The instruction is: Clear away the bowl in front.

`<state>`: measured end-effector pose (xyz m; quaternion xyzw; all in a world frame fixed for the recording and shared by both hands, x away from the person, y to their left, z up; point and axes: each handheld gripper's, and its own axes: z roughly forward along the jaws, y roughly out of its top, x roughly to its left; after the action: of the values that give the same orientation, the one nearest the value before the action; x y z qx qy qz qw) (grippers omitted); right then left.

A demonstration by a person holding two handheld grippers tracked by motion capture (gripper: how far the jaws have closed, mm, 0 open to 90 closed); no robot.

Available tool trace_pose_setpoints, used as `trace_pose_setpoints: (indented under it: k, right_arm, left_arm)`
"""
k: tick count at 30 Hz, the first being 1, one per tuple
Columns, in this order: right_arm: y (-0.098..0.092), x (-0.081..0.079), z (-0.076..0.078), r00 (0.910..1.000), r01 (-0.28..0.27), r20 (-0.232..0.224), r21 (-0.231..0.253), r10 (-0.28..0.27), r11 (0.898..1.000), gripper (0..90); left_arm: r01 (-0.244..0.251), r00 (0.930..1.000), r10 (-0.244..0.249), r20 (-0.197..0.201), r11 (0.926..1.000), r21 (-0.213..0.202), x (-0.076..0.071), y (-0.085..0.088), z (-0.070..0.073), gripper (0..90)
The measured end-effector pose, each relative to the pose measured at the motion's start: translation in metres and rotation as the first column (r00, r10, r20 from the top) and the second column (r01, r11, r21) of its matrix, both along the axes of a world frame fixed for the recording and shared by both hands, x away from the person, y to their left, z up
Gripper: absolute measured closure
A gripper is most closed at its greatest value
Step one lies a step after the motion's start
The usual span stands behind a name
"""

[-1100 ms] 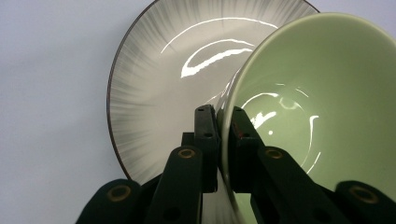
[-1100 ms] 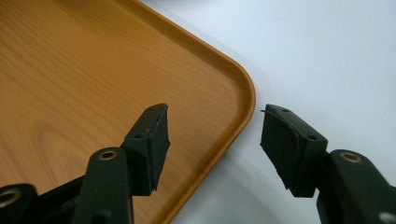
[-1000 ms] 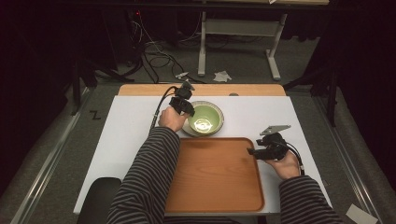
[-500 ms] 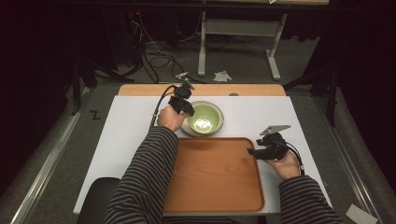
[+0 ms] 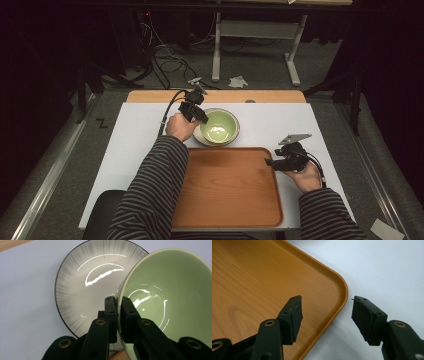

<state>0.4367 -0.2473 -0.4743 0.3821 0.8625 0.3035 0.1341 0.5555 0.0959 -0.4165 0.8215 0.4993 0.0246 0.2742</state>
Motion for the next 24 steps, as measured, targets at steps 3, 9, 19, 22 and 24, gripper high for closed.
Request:
trace_pose_setpoints:
  k: [3, 9, 19, 22, 24]
  right_arm:
    - [0.0, 0.0, 0.0, 1.0, 0.001, 0.0, -0.001, -0.001, 1.0, 43.2]
    - [0.0, 0.0, 0.0, 1.0, -0.004, 0.001, -0.004, 0.004, 1.0, 43.2]
    - [0.0, 0.0, 0.0, 1.0, 0.003, 0.001, 0.0, -0.003, 1.0, 43.2]
    - [0.001, 0.0, 0.0, 1.0, -0.005, -0.002, -0.001, 0.005, 1.0, 43.2]
    - [0.001, 0.0, -0.001, 1.0, -0.004, 0.001, -0.005, 0.004, 1.0, 43.2]
  left_arm:
    - [0.013, 0.9999, -0.013, 0.0, 0.9999, 0.0, -0.003, 0.0, 0.002, 85.8]
    - [0.026, 0.9996, -0.026, 0.007, 0.9995, -0.016, -0.009, -0.002, 0.008, 85.7]
    - [0.054, 0.9985, -0.054, 0.009, 0.9982, -0.027, -0.019, 0.0, 0.012, 85.8]
    - [0.061, 0.9982, -0.06, 0.006, 0.9976, -0.035, -0.022, 0.002, 0.012, 85.8]
    - [0.066, 0.9978, -0.065, 0.012, 0.9968, -0.045, -0.026, 0.004, 0.013, 85.8]
